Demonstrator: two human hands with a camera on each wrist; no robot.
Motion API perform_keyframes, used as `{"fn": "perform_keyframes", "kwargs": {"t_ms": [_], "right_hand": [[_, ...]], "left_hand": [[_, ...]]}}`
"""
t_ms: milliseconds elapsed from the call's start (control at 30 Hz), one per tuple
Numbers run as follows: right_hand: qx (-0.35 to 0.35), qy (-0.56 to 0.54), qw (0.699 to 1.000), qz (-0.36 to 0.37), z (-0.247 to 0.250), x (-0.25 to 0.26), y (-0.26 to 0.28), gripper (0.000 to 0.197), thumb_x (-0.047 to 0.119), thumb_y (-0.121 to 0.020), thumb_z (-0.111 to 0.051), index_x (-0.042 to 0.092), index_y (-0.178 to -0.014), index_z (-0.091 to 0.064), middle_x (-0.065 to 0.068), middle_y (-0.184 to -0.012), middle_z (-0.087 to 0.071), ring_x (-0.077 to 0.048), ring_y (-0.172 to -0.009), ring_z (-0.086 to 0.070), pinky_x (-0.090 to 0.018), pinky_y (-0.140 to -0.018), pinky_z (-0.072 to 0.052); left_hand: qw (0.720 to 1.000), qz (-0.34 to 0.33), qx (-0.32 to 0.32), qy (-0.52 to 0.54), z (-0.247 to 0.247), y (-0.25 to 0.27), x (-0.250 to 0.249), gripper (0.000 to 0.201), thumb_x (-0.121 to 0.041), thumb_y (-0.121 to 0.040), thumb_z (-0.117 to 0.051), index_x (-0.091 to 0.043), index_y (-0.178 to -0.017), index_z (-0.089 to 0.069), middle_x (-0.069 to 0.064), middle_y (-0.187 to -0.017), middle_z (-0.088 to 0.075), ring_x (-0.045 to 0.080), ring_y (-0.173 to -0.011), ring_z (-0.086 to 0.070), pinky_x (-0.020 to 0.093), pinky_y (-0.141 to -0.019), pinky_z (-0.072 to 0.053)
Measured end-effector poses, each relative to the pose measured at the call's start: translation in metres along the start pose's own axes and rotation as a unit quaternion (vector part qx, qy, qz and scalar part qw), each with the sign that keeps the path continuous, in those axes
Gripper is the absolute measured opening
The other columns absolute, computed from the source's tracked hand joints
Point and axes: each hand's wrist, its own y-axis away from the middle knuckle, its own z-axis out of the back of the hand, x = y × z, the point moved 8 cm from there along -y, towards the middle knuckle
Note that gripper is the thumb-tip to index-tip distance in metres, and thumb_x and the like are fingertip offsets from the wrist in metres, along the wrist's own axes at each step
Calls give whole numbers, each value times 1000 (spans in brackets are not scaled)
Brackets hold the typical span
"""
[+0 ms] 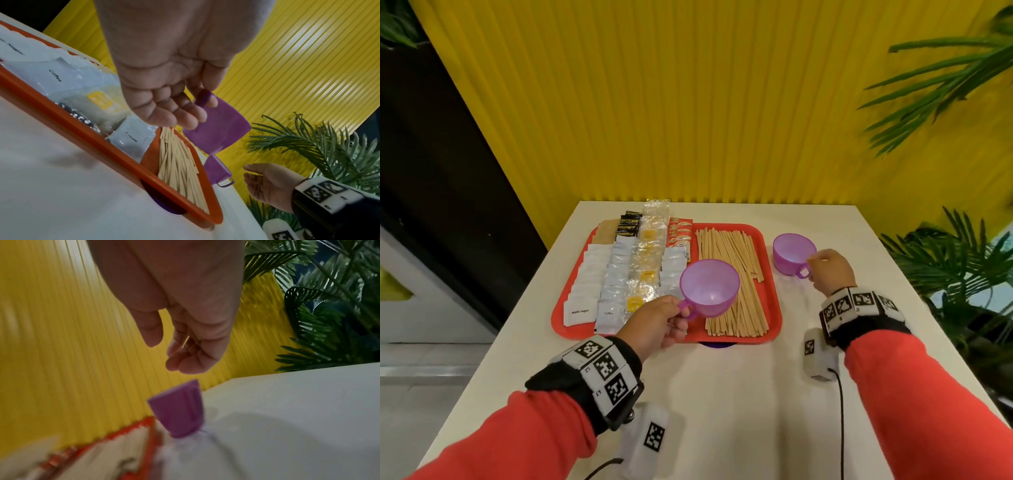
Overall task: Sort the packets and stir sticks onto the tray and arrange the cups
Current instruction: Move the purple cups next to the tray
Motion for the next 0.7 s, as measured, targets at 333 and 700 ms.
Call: {"fn": "perform_keyframes", "kwargs": {"t_ms": [333, 700], "right_hand": [[137, -176, 972, 72, -22, 43, 151, 24, 5, -89, -48, 16, -68, -54, 0, -69, -56, -11, -59, -51, -24, -59, -39], [225, -217, 950, 26, -46, 64, 210, 18, 15, -93, -49, 17, -82, -62, 2, -77, -59, -11, -67, -52, -18, -56, -41]], "left_hand": [[997, -32, -5, 63, -18, 14, -24, 23, -20, -97, -41, -23, -78, -54, -6, -76, -51, 8, -69, -46, 23, -64, -39], [994, -106, 6, -19, -38, 51, -37, 24, -19, -94, -50, -27, -77, -64, 3, -88, -66, 29, -97, -63, 47, -97, -48]]}}
